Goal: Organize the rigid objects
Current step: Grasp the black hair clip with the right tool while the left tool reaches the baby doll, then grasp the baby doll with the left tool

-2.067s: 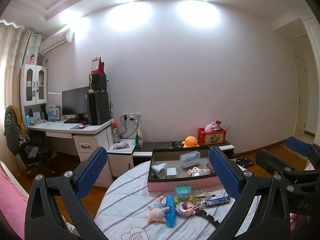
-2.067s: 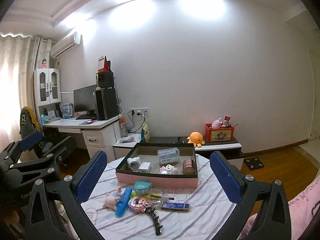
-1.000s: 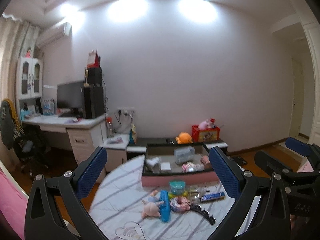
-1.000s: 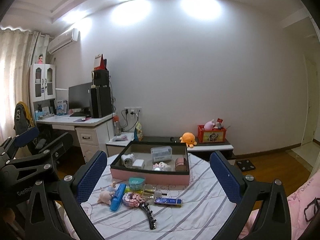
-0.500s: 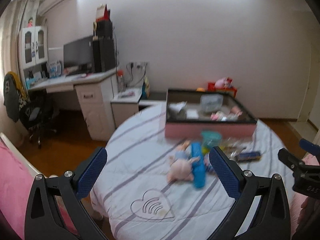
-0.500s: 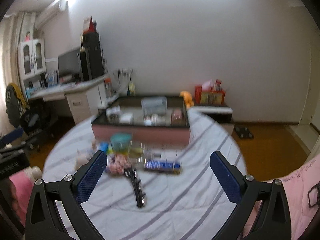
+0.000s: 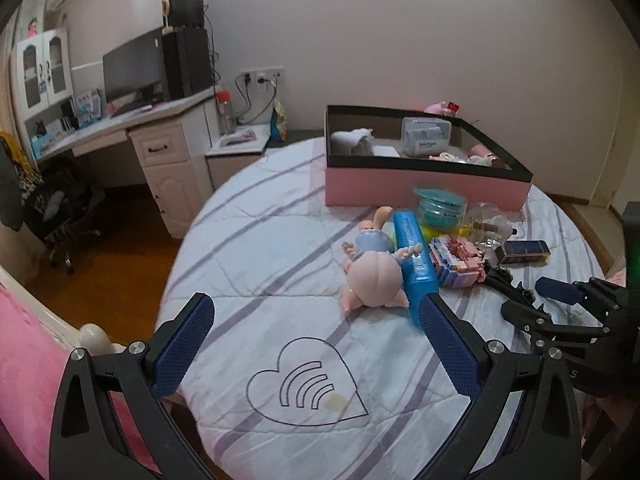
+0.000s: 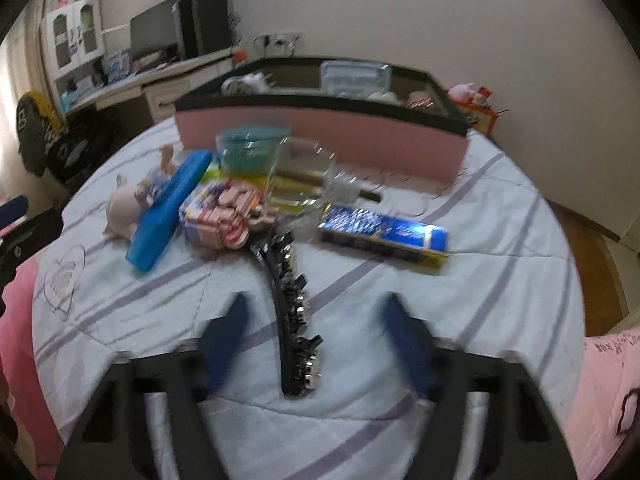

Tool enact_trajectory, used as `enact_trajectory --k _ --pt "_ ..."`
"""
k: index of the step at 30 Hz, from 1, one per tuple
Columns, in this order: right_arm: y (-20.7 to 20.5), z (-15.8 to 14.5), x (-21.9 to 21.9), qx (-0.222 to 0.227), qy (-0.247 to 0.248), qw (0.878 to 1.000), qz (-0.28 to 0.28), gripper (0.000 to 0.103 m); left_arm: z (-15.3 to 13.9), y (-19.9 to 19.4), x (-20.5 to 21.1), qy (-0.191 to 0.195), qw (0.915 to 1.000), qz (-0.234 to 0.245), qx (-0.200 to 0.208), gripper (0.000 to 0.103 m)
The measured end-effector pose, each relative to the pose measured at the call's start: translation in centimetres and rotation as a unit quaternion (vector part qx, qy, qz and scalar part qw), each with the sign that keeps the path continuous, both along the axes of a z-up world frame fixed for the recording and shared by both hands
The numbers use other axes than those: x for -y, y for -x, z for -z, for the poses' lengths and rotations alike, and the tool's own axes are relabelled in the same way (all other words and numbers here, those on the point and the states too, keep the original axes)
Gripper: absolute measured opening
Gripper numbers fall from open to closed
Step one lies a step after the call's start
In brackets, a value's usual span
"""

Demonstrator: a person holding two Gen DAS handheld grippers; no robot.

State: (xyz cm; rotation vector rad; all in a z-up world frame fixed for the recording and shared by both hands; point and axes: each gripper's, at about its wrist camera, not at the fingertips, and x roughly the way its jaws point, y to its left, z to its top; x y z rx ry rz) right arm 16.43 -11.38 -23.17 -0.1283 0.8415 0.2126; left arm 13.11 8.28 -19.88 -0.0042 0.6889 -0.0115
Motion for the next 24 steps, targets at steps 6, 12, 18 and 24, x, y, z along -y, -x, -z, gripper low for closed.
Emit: enact_trajectory --k 6,12,18,24 --pt "0.1 -0.7 1.7 0.001 -0.011 1.000 -0.002 0.019 1.0 -1.2 0.4 0.015 0.9998 0.003 -0.015 0.103" --pt "0.5 -0.6 3.3 0.009 -0.016 1.000 0.023 0.019 2.0 -3.8 0.9 0.026 0.9992 0.003 -0.031 0.103" --pt "0.1 -0.4 3.3 0.014 -0.025 0.999 0.024 0.018 2.9 -6.0 1.2 0.033 0.9983 0.010 -0.047 0.103" --pt "0.1 -0.3 3.5 0.015 -0.029 0.999 0.024 0.018 2.9 -7.7 0.9 0.077 0.9944 0.041 -0.061 0.086"
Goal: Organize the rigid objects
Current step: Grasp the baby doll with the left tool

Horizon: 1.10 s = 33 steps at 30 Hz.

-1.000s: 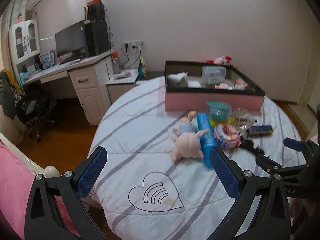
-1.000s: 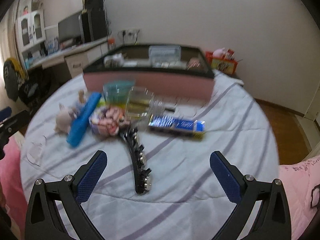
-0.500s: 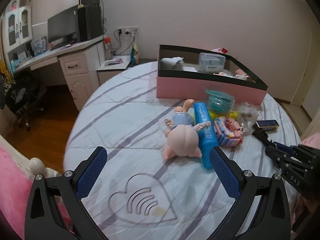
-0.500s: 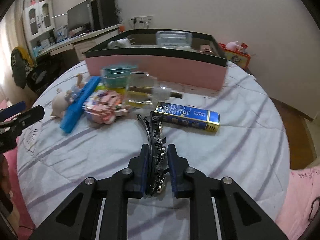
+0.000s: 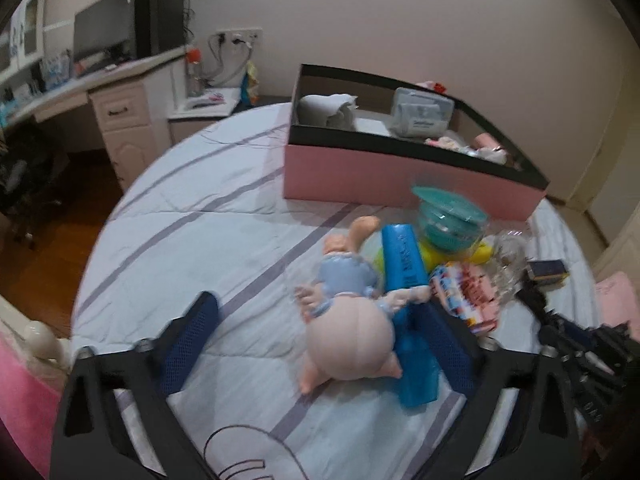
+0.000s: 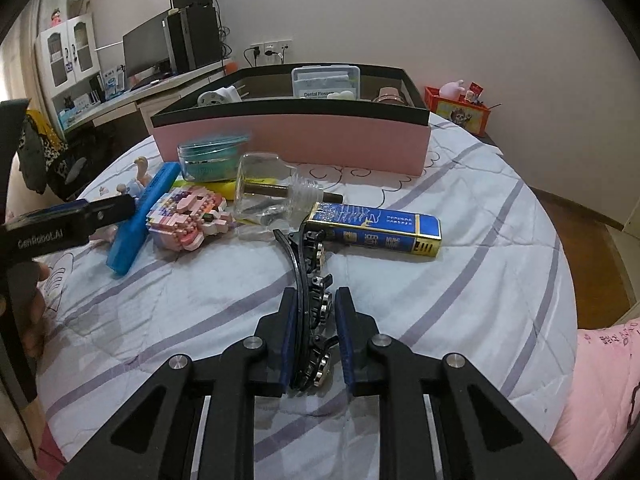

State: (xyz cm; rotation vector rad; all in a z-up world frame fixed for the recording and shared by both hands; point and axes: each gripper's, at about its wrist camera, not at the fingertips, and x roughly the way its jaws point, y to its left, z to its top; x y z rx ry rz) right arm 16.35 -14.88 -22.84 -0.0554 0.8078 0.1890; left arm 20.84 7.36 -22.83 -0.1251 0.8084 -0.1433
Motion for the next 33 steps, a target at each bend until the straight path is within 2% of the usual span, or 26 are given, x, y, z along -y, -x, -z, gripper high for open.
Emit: enact_trajectory --k 1,3,4,5,6,15,16,18,22,23,24,25,33 --pt "0.0 0.0 0.1 0.000 -0.002 1.000 0.000 0.018 0.0 -0.1 -0.2 0.014 0.9999 0.008 0.001 0.081" --pt "0.0 -0.1 0.0 0.000 -0.003 1.000 0.000 0.018 -0.1 -0.3 -0.5 0.030 0.9994 0.015 0.001 0.057" --pt "0.0 -0.1 0.0 0.000 -0.003 1.000 0.000 0.018 -0.2 -0.2 -0.5 0.030 0.9994 0.015 0.003 0.057" --pt "0.0 -0.1 0.1 -0.001 -0.003 1.000 0.000 0.019 -0.1 -0.2 -0.4 0.011 0.9999 0.008 0.001 0.048" --pt "0.0 -0.1 0.0 0.000 -0.003 1.000 0.001 0.018 0.2 -0.2 -0.3 0.001 0.9999 0.009 -0.006 0.044" --pt "0.0 -0.1 -0.4 0.002 0.011 1.000 0.002 0.019 0.3 2.2 -2.4 -0.007 0.9998 -0.017 0.002 0.043" --pt "0.0 -0.1 -0.5 0.002 0.015 1.000 0.003 0.019 0.4 2.2 -2.7 -0.006 0.9997 -0.022 0.002 0.046" --pt "0.0 -0.1 -0.6 0.002 0.019 1.000 0.004 0.019 0.8 1.9 -2.9 -0.009 0.9996 -0.026 -0.006 0.057" --pt "-0.3 -0.1 -0.7 0.000 0.024 1.000 0.006 0.020 1.1 0.8 -1.5 -0.056 0.9980 -0.025 -0.011 0.064" --pt "-0.5 -0.1 -0.8 -0.002 0.026 1.000 0.007 0.020 1.2 0.6 -1.2 -0.067 0.9974 -0.024 -0.014 0.063" --pt "-0.6 -0.1 -0.9 -0.002 0.028 1.000 0.007 0.021 1.1 0.6 -0.9 -0.079 0.9966 -0.021 -0.011 0.052" --pt "-0.6 -0.1 -1.0 -0.002 0.031 0.999 0.007 0.021 1.0 0.6 -0.7 -0.080 0.9966 -0.014 -0.006 0.049" --pt "0.0 -0.3 -0.9 0.008 0.029 1.000 -0.004 0.018 0.1 2.5 -0.7 -0.085 0.9960 -0.020 0.020 0.048"
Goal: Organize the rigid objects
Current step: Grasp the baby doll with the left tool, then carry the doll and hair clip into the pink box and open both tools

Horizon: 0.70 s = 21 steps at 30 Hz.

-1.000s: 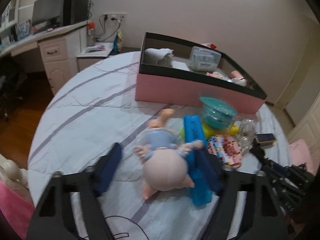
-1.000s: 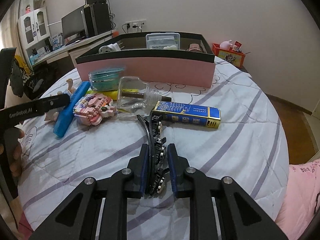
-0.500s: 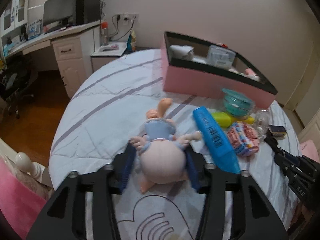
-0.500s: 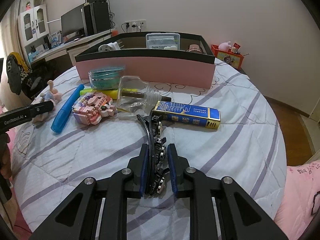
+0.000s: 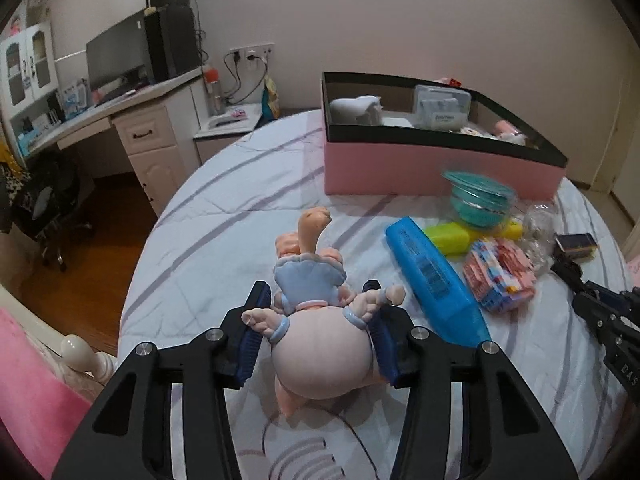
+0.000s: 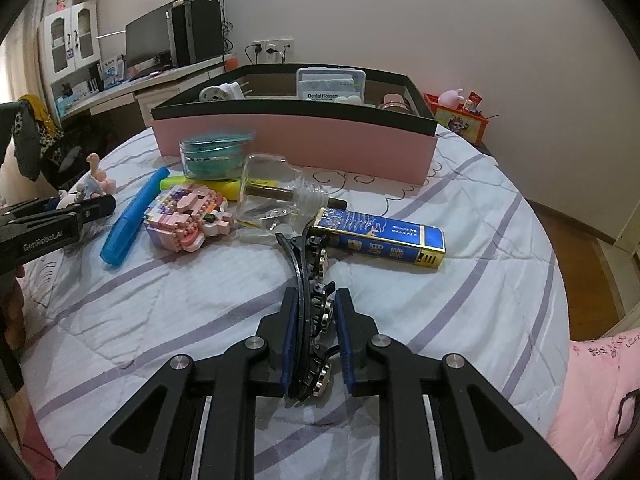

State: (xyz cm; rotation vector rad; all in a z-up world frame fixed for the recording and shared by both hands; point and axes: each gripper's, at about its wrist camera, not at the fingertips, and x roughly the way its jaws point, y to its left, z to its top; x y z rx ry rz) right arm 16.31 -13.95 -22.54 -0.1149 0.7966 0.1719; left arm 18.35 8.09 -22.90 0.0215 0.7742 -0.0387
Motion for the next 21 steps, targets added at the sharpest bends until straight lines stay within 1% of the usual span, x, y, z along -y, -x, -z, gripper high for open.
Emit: enact_trajectory --k 5,8,12,13,17,20,21 --pt "1.5 -0.7 0.0 0.010 -0.036 0.999 -0.012 0.018 -1.0 1.7 0.3 0.010 0.9998 0.010 0.011 0.048" --pt "2.0 -1.7 -0.1 0.024 -0.042 0.999 -0.012 0.018 -2.1 2.5 0.7 0.013 0.9995 0.017 0.022 0.048" --pt "2.7 -3.7 0.1 0.054 -0.053 0.997 -0.009 0.018 -4.4 3.9 1.3 0.022 0.9977 0.015 0.062 0.048" --pt "2.9 -4.5 0.2 0.068 -0.058 0.996 -0.007 0.018 -5.0 4.2 1.6 0.022 0.9971 0.017 0.071 0.049" --pt "3.4 -6.8 0.2 0.109 -0.069 0.992 -0.002 0.018 -7.5 5.7 2.7 0.023 0.9919 0.017 0.124 0.048" --pt "3.8 -8.4 -0.1 0.138 -0.075 0.988 -0.002 0.018 -9.2 6.2 3.4 0.027 0.9888 0.024 0.145 0.048" --pt "3.9 -8.8 -0.2 0.141 -0.075 0.987 -0.004 0.018 -9.9 6.5 3.8 0.024 0.9873 0.025 0.155 0.048"
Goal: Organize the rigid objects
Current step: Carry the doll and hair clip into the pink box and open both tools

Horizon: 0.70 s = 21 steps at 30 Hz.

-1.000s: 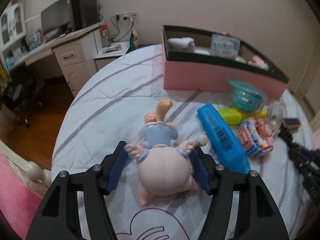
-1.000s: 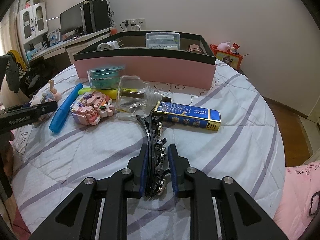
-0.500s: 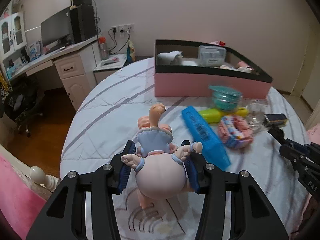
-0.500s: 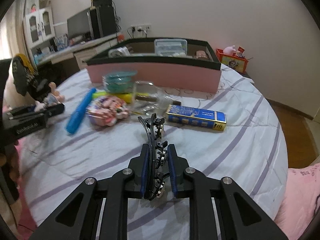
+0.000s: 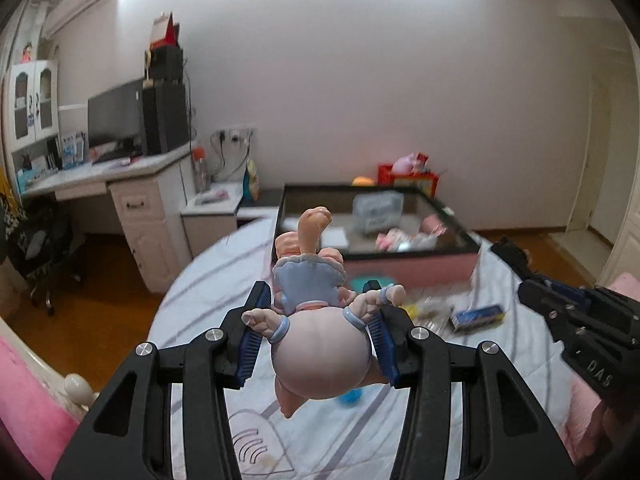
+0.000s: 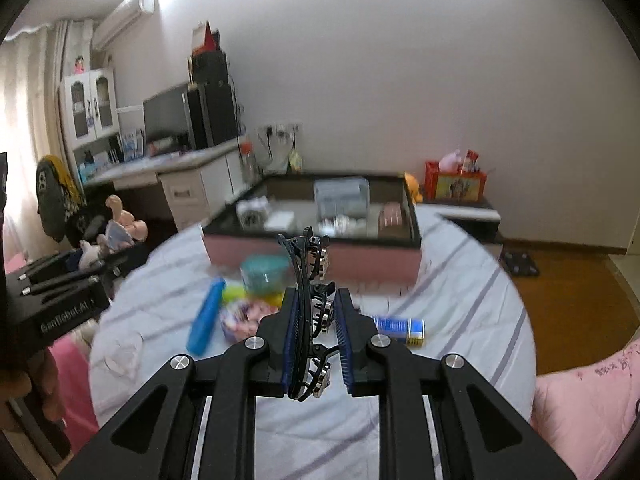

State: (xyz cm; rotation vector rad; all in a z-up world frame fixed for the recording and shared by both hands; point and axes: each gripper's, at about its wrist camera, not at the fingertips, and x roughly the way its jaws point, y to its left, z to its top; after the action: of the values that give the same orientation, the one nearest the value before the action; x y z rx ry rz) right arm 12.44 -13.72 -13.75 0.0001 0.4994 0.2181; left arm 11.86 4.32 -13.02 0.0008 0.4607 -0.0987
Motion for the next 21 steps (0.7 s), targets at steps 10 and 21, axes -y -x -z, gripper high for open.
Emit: enact_trajectory --k 10,21 --pt "-0.2 -4.3 -0.6 0.051 -0.006 0.999 -0.013 0.018 -3.5 0.2 2.2 -0.002 0.9991 0.017 0.039 0.049" --pt "-3.9 -4.5 -0.1 0.046 0.004 0.999 -0.011 0.018 -4.0 -4.0 3.2 -0.021 0.9988 0.025 0.036 0.049"
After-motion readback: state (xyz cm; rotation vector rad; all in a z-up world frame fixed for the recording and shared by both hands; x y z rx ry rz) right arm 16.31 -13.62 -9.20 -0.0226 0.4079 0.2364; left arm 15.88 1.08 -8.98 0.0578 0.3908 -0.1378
